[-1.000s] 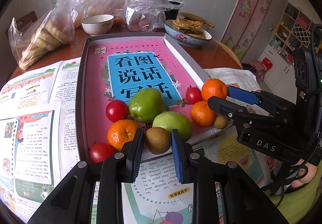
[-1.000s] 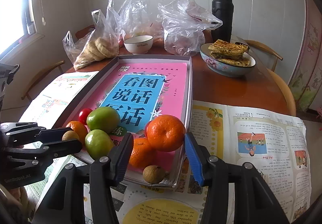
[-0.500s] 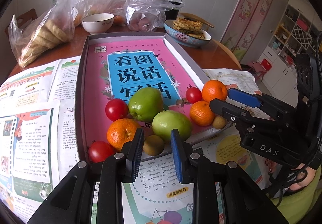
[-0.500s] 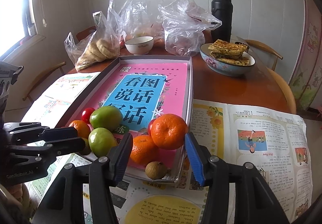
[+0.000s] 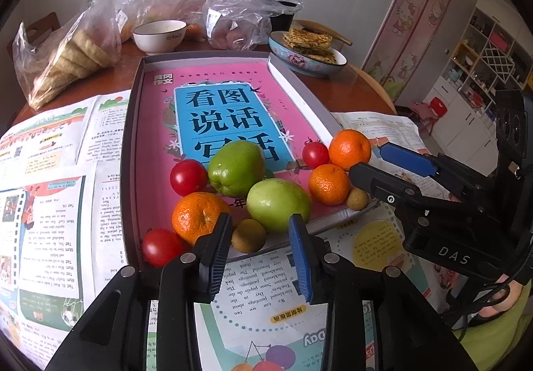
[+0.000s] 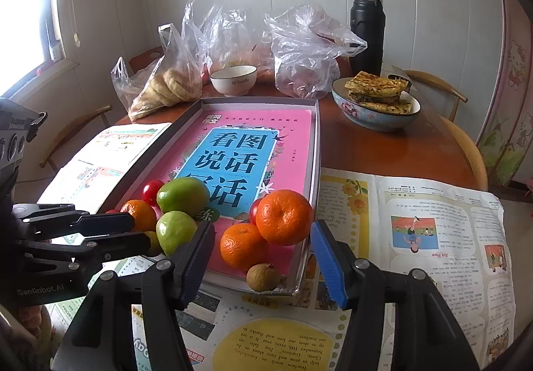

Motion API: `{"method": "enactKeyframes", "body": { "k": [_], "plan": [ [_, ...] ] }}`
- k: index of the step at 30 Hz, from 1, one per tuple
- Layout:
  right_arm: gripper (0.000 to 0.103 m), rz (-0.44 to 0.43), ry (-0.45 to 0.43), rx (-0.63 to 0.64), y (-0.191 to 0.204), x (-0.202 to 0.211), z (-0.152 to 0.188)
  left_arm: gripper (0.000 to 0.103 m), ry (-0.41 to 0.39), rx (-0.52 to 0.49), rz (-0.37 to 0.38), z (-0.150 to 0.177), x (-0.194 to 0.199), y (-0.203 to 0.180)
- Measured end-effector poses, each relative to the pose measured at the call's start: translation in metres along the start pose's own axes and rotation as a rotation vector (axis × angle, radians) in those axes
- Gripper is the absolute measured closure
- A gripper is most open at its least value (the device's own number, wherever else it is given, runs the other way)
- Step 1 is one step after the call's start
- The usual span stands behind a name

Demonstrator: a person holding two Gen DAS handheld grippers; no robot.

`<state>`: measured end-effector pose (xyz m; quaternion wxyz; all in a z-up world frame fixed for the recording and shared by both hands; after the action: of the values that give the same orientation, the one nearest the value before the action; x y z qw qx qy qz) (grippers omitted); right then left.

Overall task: Organize fruits
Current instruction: 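Lower the kiwi into the box and open the left tool while the right tool releases the mandarin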

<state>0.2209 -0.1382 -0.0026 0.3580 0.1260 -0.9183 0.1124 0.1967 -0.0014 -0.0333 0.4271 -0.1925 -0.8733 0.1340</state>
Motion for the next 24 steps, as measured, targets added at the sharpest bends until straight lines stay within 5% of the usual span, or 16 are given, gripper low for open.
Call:
{"method": "enactKeyframes", "body": {
  "k": [24],
  "plan": [
    [0.032,0.019,-0.064,-0.009,-0.002,0.035,0.0,0.038,-0.044,-0.008,-0.037,0.002,0.025,-0.008]
  ]
}}
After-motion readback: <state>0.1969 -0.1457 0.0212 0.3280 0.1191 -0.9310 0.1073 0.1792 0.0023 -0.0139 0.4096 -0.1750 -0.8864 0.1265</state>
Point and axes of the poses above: each gripper's, at about its wrist camera, not at the fingertips, and x roughly against the way its jaws point, y to its left, z to its underside, the point moved 4 cm from there along -x, roughly the way its jaws point, and after that the axes turned 13 degrees about z, right-handed, at the moved point
